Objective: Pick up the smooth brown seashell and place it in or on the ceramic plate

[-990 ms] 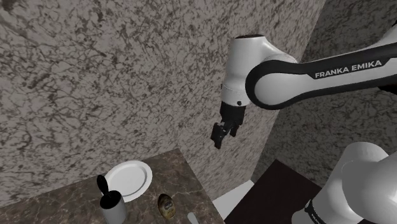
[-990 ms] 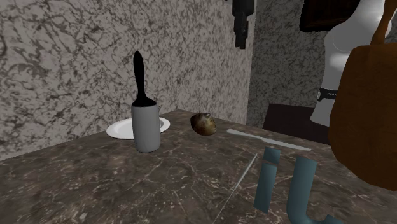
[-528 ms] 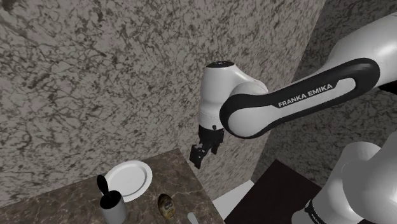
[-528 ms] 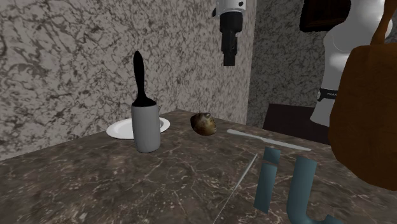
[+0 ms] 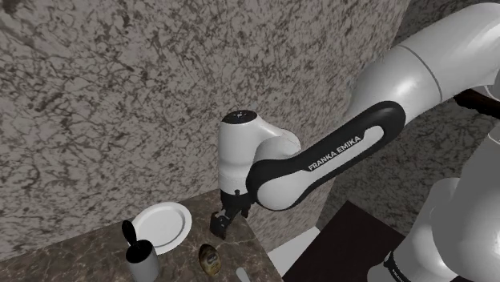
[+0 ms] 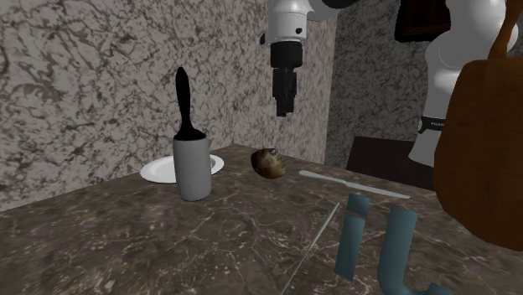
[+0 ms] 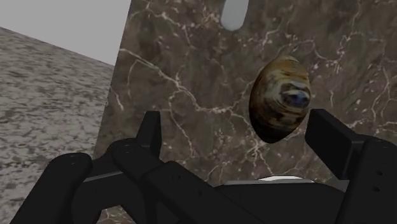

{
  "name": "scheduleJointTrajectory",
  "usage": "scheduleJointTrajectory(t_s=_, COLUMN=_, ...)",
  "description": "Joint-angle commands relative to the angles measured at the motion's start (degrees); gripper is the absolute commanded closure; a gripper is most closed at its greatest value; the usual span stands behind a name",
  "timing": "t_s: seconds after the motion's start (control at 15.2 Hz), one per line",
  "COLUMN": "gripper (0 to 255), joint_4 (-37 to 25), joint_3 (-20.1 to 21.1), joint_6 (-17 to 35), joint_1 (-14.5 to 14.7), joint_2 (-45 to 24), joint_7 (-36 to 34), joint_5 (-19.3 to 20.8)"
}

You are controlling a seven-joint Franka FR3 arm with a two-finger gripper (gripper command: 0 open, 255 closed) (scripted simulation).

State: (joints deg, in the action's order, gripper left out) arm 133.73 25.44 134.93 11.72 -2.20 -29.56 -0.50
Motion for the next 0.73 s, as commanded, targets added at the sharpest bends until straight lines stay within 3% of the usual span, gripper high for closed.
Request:
scheduleJointTrajectory(t_s=0.0, gripper=0, joint_4=-1.76, joint_3=0.7, joint_6=2.3, joint_1=1.12, joint_2=-4.52, joint_7=-3.03, joint_5=2.63)
scheduleJointTrajectory(t_s=0.33, gripper=0, joint_4=-8.62, joint_3=-0.01, joint_6=5.23, joint_1=5.19, joint_2=-15.69, joint_7=-9.35, joint_5=9.42)
scheduleJointTrajectory(t_s=0.66, gripper=0, joint_4=-8.38, joint_3=-1.27, joint_6=8.37, joint_1=6.23, joint_2=-18.84, joint_7=-10.82, joint_5=11.56)
